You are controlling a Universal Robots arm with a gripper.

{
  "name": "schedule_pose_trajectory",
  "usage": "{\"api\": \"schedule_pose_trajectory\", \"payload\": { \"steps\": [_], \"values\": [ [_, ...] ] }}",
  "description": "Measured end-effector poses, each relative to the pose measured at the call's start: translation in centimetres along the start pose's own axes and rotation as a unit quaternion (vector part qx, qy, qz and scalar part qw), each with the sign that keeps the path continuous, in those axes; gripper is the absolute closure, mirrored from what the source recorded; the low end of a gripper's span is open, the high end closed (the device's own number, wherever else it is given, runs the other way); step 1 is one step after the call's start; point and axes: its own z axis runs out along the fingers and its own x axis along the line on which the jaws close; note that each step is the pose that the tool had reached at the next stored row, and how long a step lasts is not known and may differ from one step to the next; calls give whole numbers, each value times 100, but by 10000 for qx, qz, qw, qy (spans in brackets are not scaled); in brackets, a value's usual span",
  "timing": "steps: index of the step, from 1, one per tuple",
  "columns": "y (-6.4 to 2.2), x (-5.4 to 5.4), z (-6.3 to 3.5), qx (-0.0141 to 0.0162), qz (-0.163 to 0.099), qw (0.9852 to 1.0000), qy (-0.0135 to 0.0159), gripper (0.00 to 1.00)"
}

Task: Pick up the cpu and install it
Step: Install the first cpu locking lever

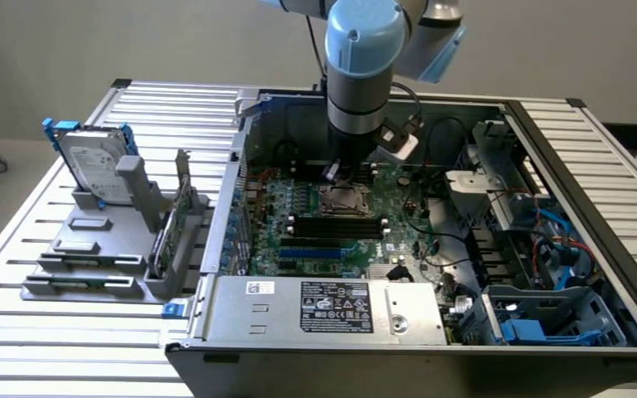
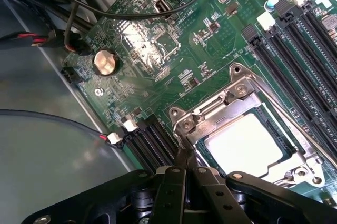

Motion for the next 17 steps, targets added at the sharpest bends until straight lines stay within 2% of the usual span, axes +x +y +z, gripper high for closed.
{"api": "schedule_pose_trajectory", "payload": {
  "steps": [6,10,17],
  "values": [
    [-13,-4,-114,36,22,10000,-15,89],
    [-7,-70,-184,51,31,10000,-17,89],
    [5,-204,-327,71,36,10000,-5,89]
  ]
}}
